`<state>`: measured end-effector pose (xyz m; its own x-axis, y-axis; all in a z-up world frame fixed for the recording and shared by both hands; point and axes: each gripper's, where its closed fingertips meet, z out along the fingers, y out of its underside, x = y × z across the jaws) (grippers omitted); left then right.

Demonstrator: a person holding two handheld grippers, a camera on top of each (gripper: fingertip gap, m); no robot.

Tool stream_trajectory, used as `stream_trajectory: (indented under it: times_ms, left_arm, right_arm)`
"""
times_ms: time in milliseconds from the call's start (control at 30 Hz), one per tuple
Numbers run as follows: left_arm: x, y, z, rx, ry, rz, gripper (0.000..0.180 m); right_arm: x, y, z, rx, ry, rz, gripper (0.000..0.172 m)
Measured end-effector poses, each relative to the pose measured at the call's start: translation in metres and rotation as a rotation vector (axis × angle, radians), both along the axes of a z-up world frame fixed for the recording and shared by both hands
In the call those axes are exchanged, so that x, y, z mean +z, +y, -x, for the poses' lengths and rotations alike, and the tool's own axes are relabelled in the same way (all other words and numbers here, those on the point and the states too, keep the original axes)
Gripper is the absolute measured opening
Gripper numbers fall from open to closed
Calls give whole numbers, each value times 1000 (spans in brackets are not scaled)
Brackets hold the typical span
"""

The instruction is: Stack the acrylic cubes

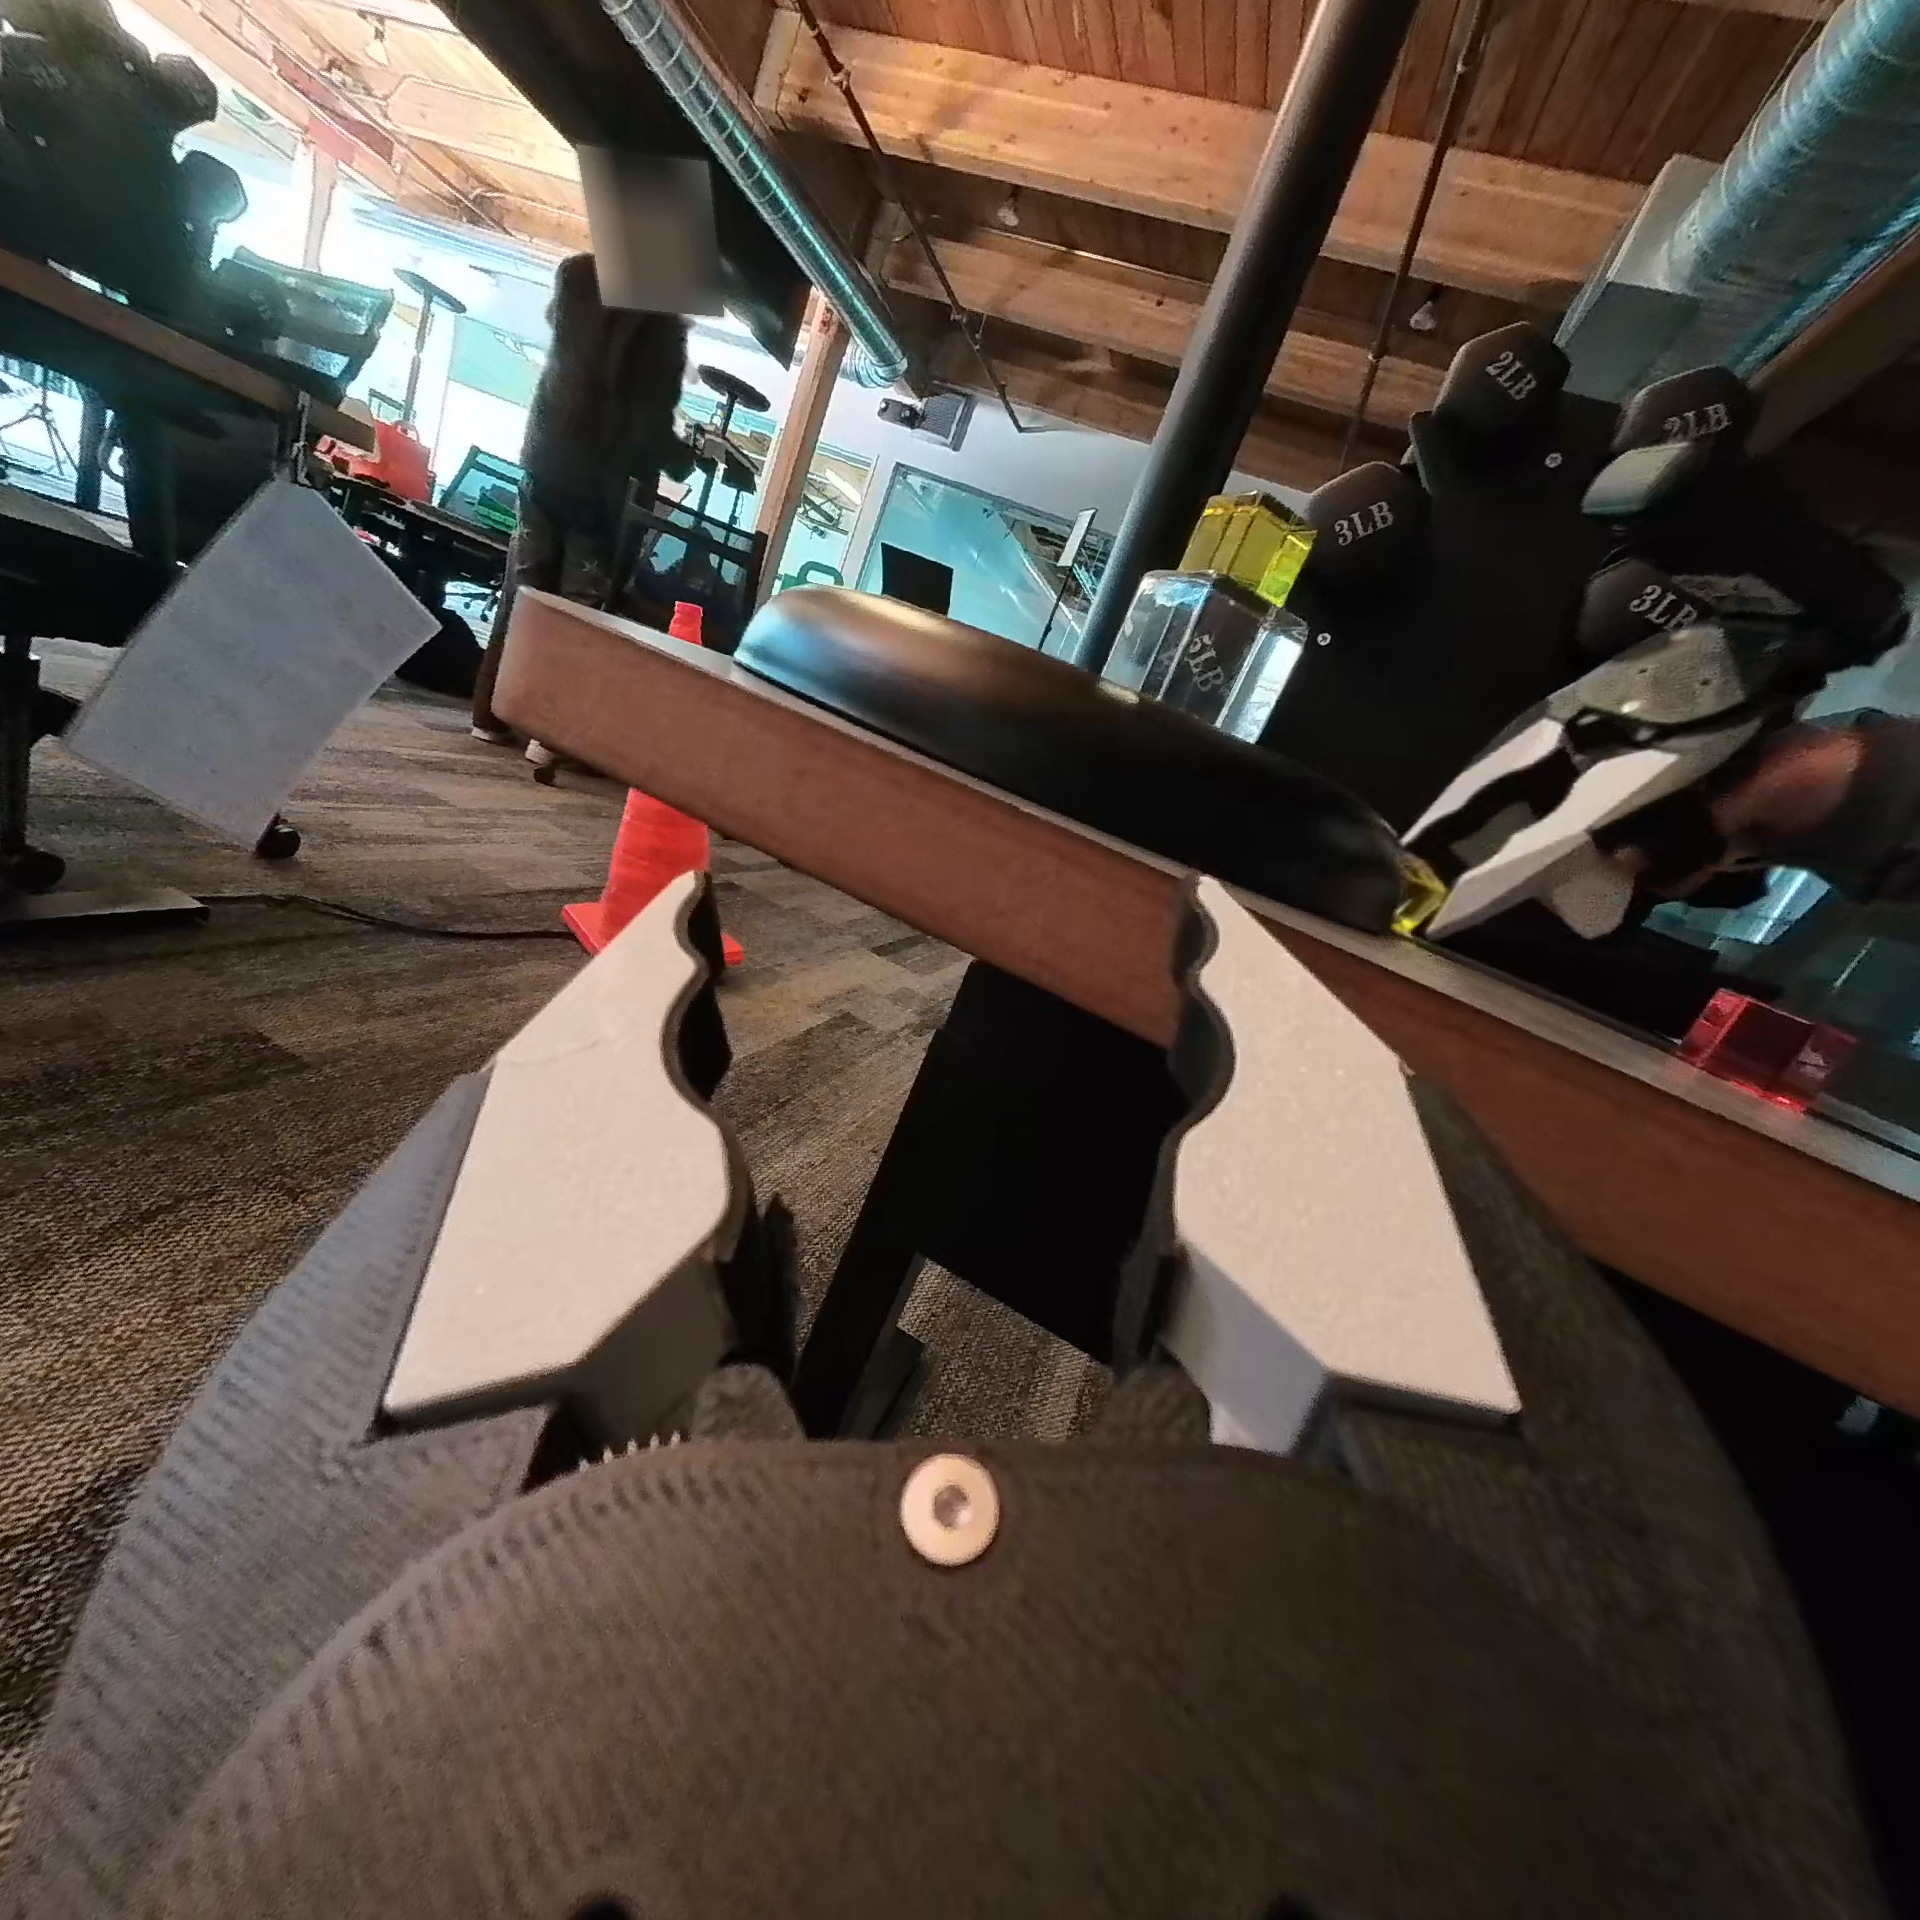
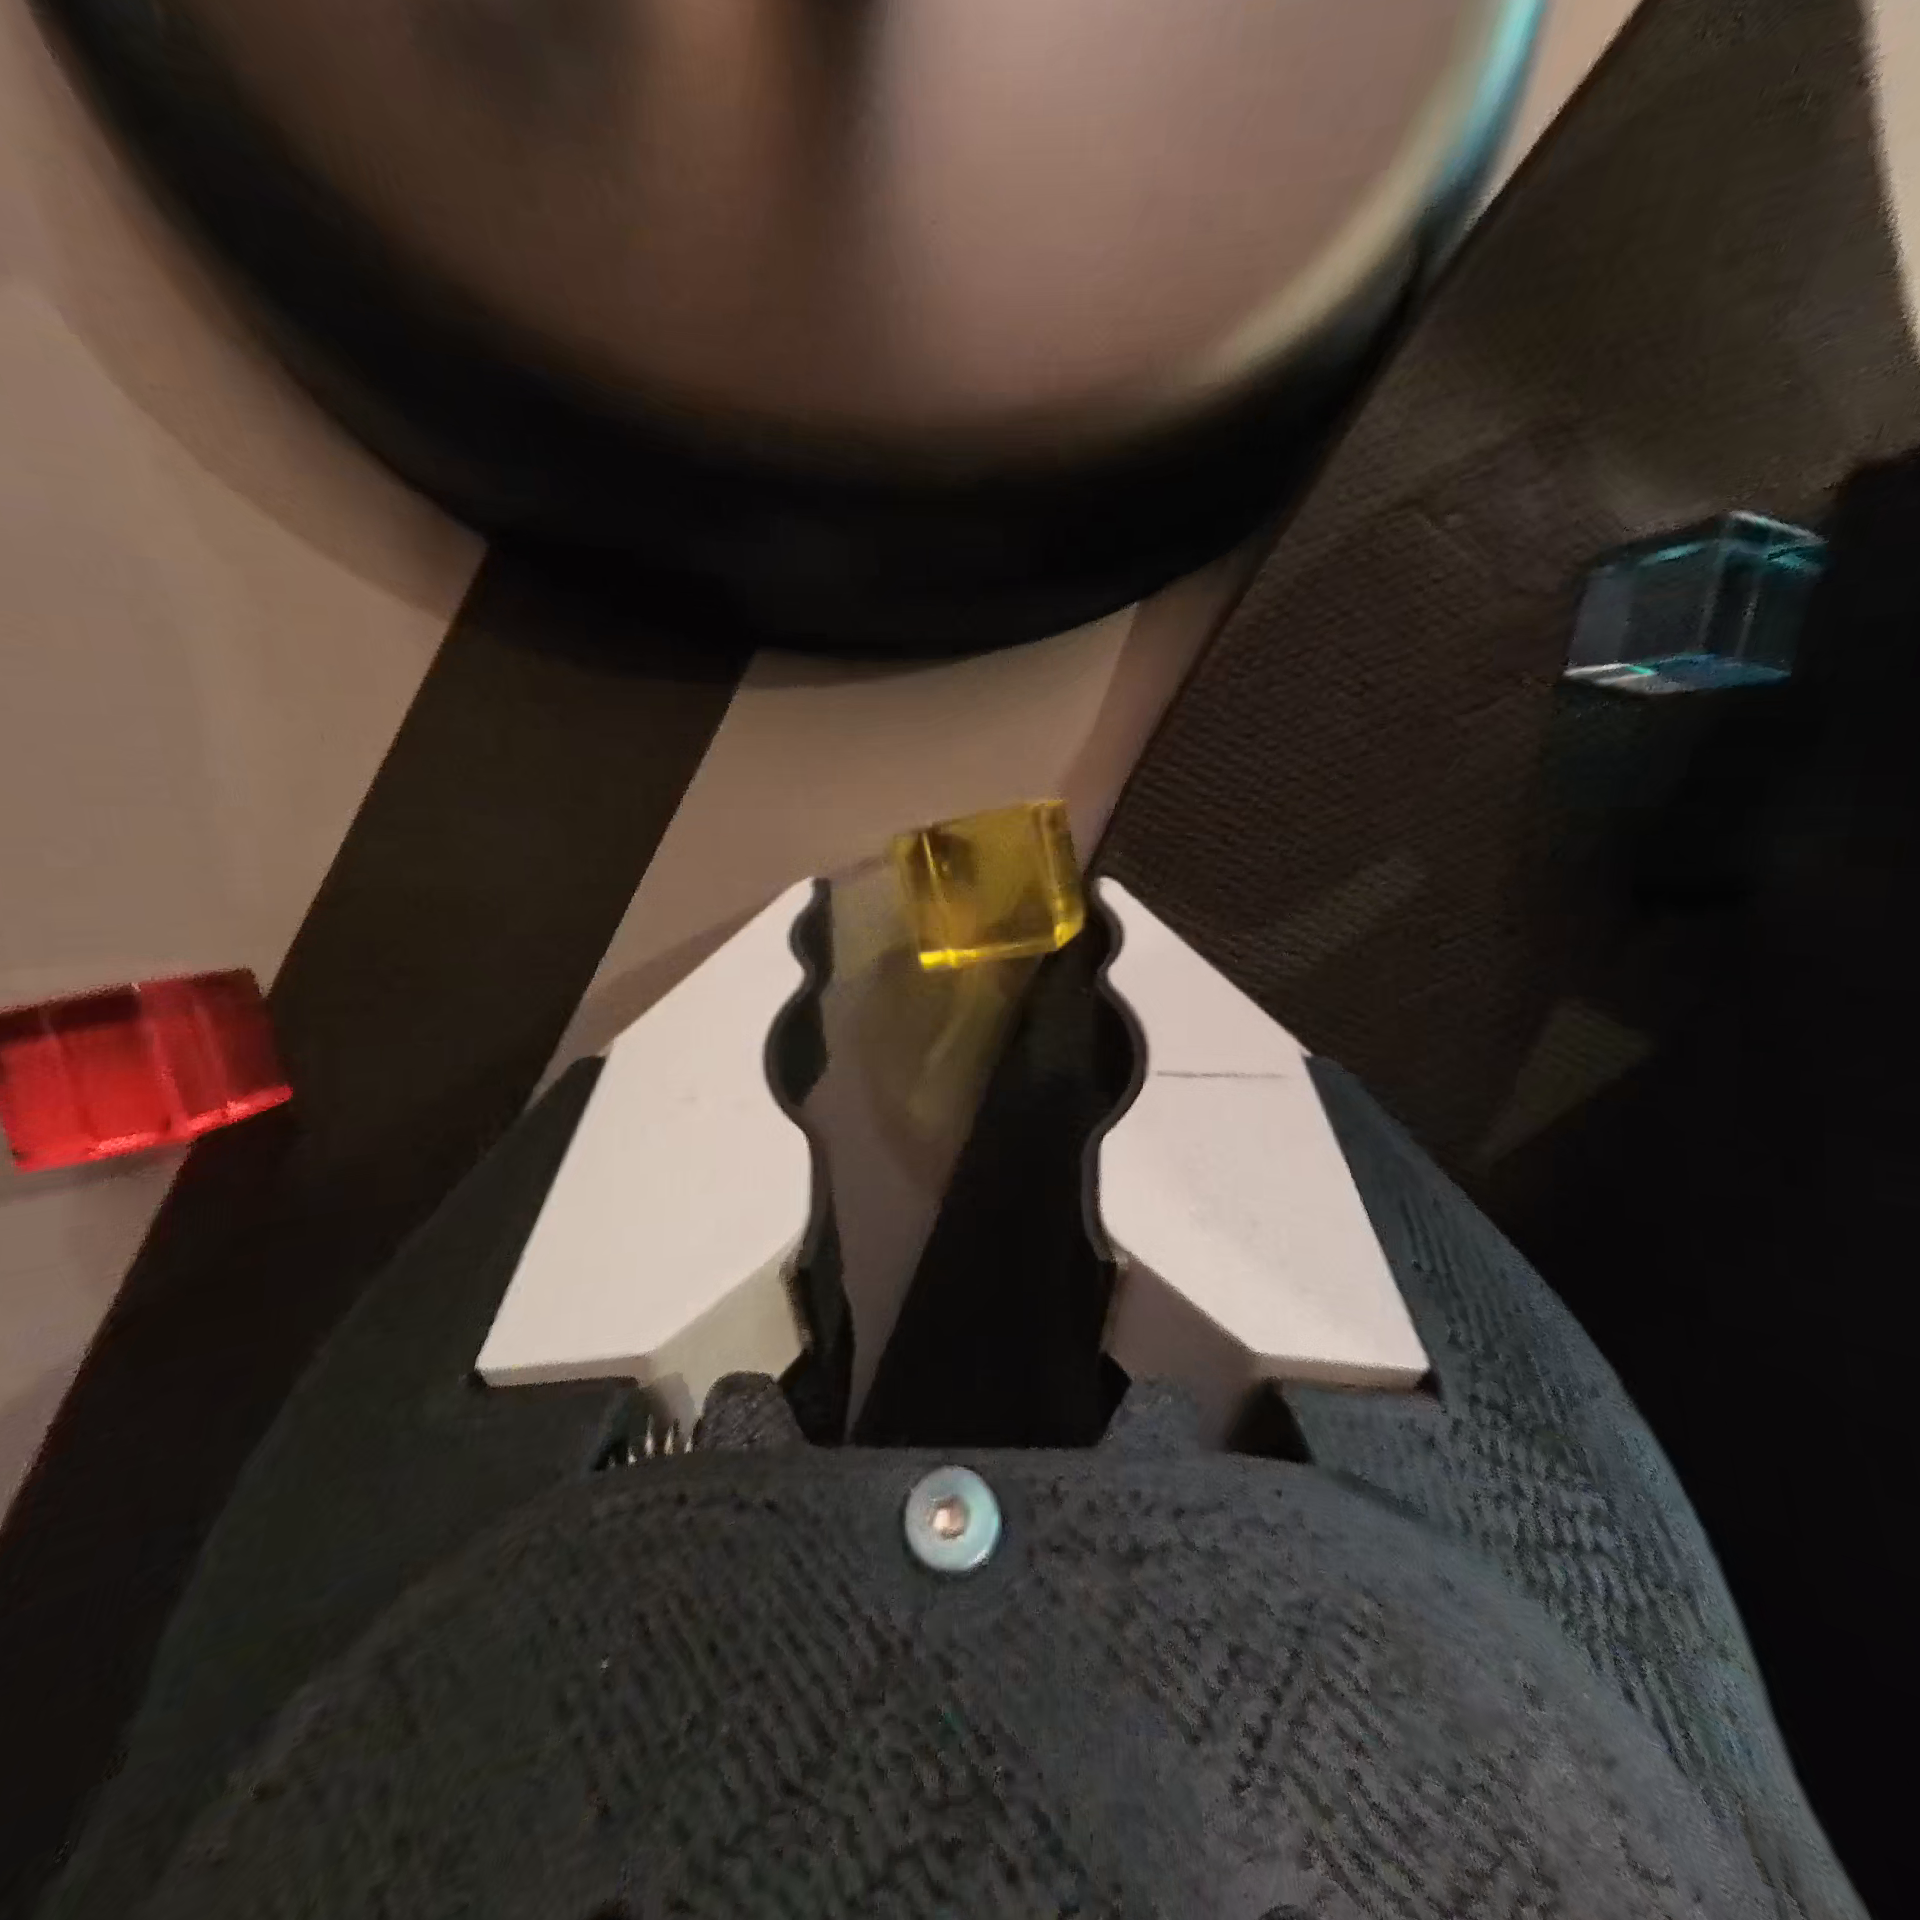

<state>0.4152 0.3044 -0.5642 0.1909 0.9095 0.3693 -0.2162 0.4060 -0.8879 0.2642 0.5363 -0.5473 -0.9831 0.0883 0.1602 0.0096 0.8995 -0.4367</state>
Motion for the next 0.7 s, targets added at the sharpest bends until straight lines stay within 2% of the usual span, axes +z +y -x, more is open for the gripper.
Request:
stream_trajectory:
  times_ms: [67, 200, 333, 433, 533, 700]
  left_arm:
    - [0, 0, 0, -1, -1, -7, 87]
    - [-1, -1, 1, -4, -1, -20, 87]
    - [-1, -1, 1, -5, 1, -24, 86]
    - [-2, -1, 1, -3, -2, -24, 87]
    - [-1, -2, 1, 5, -6, -13, 87]
    - [-2, -2, 0, 8, -13, 3, 87]
  right_arm:
    - [1, 1, 1, 16, 36, -39, 27]
    - [25, -23, -12, 47, 28, 45, 26]
    - [77, -83, -49, 122, -84, 271, 26]
    - [102, -121, -67, 190, -136, 317, 26]
    - [109, -146, -69, 217, -143, 275, 26]
    - [108, -160, -62, 222, -138, 186, 26]
